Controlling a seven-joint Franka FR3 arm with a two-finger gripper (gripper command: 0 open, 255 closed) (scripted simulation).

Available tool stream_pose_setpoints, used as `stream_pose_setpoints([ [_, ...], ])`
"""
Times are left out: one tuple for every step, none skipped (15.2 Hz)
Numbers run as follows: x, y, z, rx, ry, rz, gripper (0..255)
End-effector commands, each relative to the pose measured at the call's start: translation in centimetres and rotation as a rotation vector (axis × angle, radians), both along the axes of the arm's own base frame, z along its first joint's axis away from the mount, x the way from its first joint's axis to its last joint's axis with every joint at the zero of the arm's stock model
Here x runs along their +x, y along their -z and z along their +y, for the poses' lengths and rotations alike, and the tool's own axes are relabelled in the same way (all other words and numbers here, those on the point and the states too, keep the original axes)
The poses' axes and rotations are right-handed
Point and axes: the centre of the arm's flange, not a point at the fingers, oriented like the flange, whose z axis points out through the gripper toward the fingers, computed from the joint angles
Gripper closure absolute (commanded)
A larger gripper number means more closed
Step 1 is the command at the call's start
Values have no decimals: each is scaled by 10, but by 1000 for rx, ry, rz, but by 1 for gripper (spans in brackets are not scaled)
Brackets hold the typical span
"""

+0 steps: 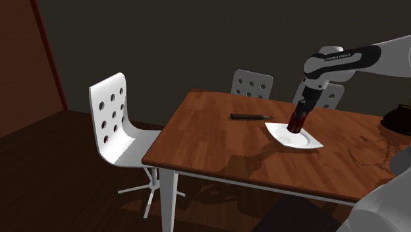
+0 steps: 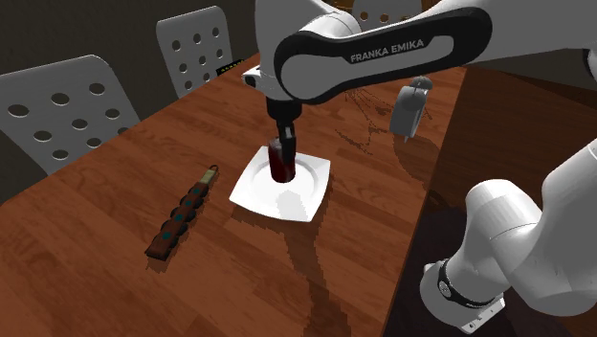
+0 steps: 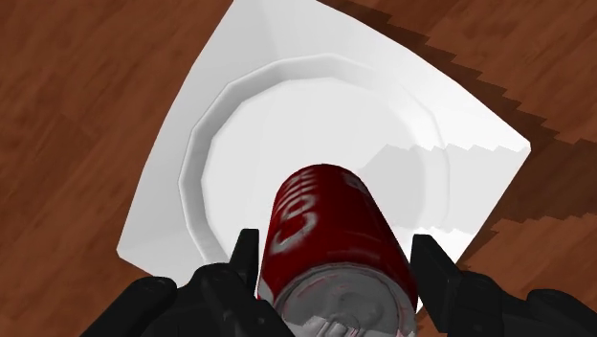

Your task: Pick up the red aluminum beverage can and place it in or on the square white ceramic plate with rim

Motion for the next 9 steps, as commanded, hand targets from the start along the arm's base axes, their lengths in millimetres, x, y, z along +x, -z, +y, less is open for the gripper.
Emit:
stream_pose_setpoints([
  [1,10,-2,-1,0,-1,255],
  [1,16,-2,-1,0,-1,255],
  [1,23,-2,-1,0,-1,255],
  [1,23,-2,-1,0,-1,255],
  [1,23,-2,-1,0,-1,255],
  [1,23,-2,-1,0,-1,255],
  [1,23,-2,-1,0,-1,255],
  [1,23,-2,-1,0,-1,255],
  [1,23,-2,-1,0,-1,255],
])
